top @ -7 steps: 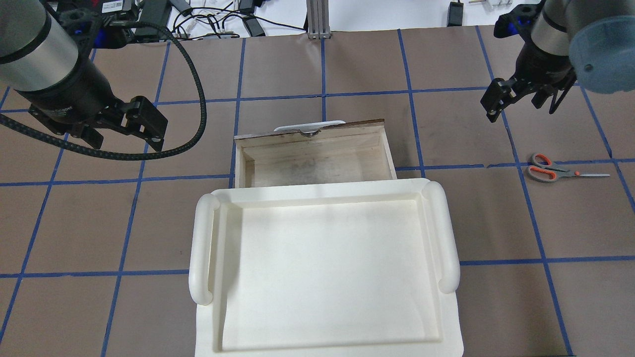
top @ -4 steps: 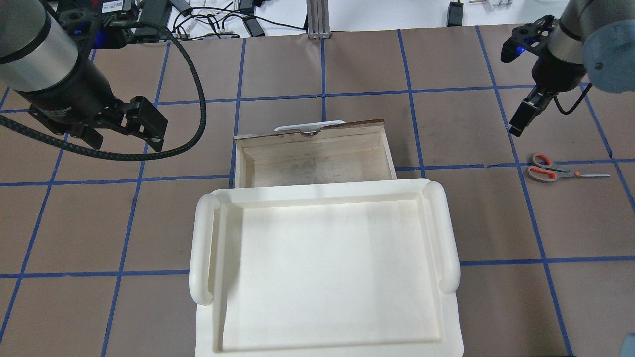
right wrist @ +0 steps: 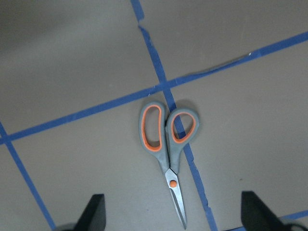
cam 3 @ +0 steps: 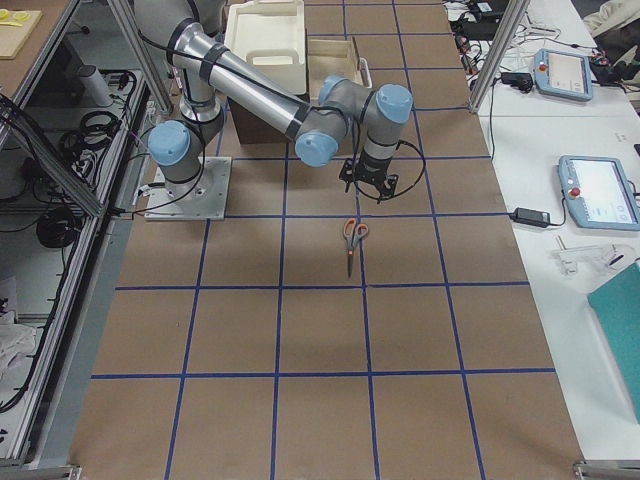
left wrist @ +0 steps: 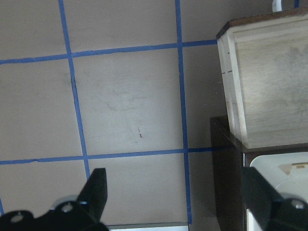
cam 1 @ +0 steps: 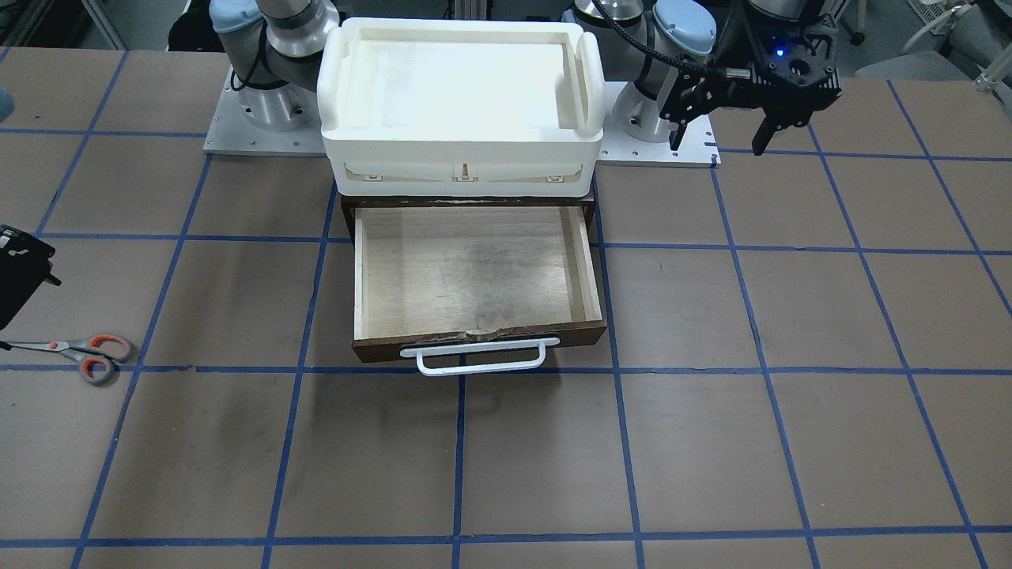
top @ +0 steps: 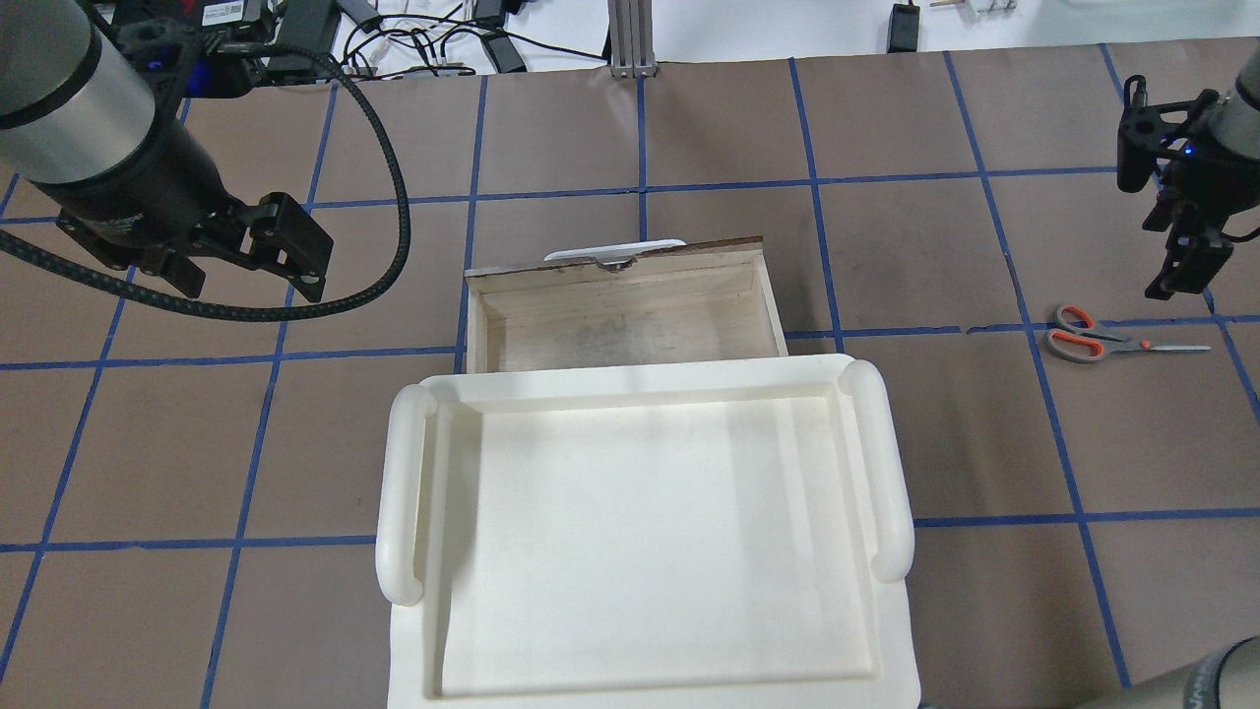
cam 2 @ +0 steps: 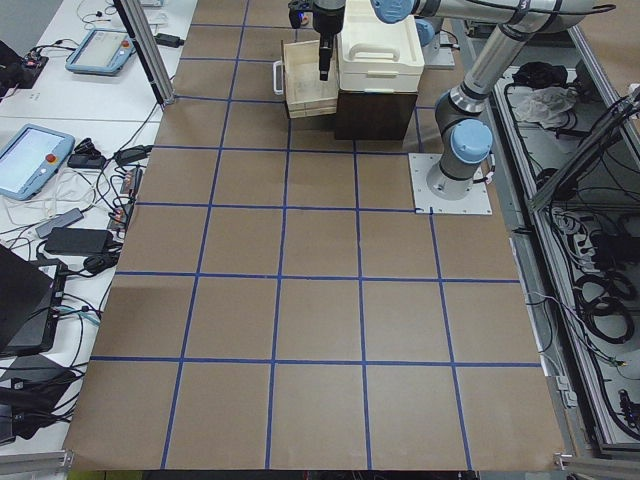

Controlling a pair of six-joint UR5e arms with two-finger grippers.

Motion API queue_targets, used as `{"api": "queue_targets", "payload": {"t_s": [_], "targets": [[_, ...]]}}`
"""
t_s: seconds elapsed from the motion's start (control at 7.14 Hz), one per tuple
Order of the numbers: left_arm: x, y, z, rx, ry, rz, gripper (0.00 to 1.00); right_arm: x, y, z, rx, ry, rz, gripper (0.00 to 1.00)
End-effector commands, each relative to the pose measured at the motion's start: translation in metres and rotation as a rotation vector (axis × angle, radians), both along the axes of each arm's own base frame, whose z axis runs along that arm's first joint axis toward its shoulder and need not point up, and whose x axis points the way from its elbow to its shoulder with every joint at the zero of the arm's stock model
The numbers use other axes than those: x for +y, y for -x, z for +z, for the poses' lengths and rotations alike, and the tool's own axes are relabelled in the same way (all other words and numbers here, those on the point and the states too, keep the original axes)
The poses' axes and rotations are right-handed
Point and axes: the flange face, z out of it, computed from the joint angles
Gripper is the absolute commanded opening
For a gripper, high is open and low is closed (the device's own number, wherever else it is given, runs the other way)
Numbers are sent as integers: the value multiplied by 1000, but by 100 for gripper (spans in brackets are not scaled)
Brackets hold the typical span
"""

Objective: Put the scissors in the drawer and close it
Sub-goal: 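Move the right gripper over the orange-handled scissors beside the drawer, then lower the right gripper onto the scissors and close on the handles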

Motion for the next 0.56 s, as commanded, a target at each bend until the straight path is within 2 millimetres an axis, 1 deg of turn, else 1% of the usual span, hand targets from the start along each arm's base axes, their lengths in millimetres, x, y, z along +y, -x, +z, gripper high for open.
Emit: {"api": "queue_targets", "payload": {"t_s": [0.0,0.14,0.28,0.42], "targets": [[1,0,0,0,0,-1,100,26,61,-53,-36,44,57,100],[1,0,0,0,0,-1,100,22,73,-91,-88,20,72,100],[1,0,0,0,0,-1,100,18,86,-106,-83,56,90,100],[1,0,0,0,0,-1,100,19,84,-98,-72,69,86,100]]}}
